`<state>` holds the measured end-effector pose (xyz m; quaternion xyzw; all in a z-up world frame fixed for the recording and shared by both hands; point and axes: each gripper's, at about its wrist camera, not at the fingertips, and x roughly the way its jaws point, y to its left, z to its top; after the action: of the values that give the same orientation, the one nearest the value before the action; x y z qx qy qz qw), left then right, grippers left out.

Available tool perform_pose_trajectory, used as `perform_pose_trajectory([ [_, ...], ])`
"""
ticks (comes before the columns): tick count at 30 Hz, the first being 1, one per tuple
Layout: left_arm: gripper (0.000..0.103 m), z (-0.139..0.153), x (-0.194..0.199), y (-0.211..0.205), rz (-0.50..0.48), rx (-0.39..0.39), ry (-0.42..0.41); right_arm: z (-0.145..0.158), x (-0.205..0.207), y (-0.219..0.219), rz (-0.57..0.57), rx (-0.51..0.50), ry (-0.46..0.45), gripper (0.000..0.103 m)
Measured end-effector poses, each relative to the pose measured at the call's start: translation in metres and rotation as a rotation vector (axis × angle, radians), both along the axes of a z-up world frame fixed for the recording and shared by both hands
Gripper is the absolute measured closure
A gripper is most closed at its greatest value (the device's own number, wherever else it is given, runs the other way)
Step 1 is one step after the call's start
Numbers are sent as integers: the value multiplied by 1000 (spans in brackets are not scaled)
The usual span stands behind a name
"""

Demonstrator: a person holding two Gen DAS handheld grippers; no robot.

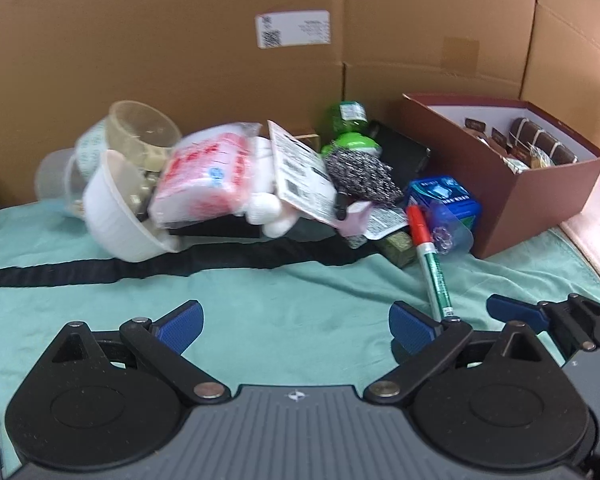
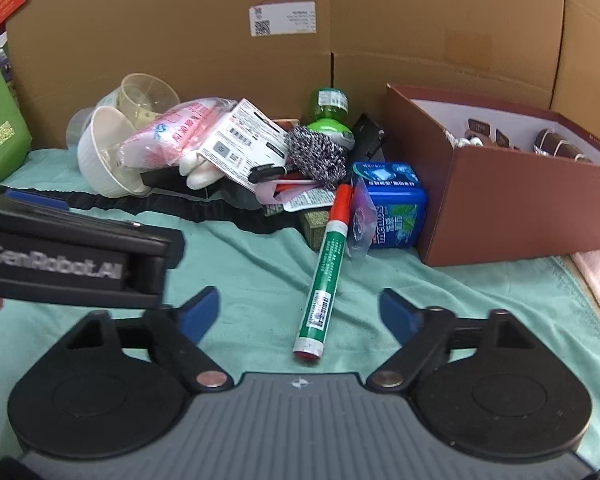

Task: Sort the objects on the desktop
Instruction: 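Move the left tool toward the green marker with red cap, then close the left gripper on the green marker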

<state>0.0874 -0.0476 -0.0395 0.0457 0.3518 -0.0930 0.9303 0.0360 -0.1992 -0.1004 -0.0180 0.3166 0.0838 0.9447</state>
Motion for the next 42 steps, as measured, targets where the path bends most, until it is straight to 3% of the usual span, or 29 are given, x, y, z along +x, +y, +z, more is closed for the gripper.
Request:
perform_pose_trajectory([
  [3, 13, -3, 11, -13, -47, -12, 27, -3, 4, -3, 2, 11, 8, 33],
  [6, 14, -4, 20, -24, -97, -58, 37, -5, 7, -5, 10, 14, 14, 41],
  [11, 28, -10, 35, -44, -160, -95, 76, -10, 13, -11, 17, 40, 42, 66],
  [15, 41, -20, 47, -57, -181, -93, 125, -11, 14, -15, 30, 64, 46, 73],
  [19, 45, -26, 55, -60, -184, -122, 164, -12, 14, -17, 42, 73, 49, 83],
  [22, 46, -29, 60, -61, -175, -126, 174, -13, 15, -18, 47, 93, 54, 87],
  [26, 76, -32, 63, -56, -173, -158, 209, -13, 13, -16, 63, 81, 56, 89],
  [30, 78, -33, 60, -50, -168, -190, 216, -11, 11, -12, 77, 71, 58, 89],
  [42, 78, -34, 53, -44, -163, -183, 205, -12, 8, -9, 96, 70, 72, 88],
])
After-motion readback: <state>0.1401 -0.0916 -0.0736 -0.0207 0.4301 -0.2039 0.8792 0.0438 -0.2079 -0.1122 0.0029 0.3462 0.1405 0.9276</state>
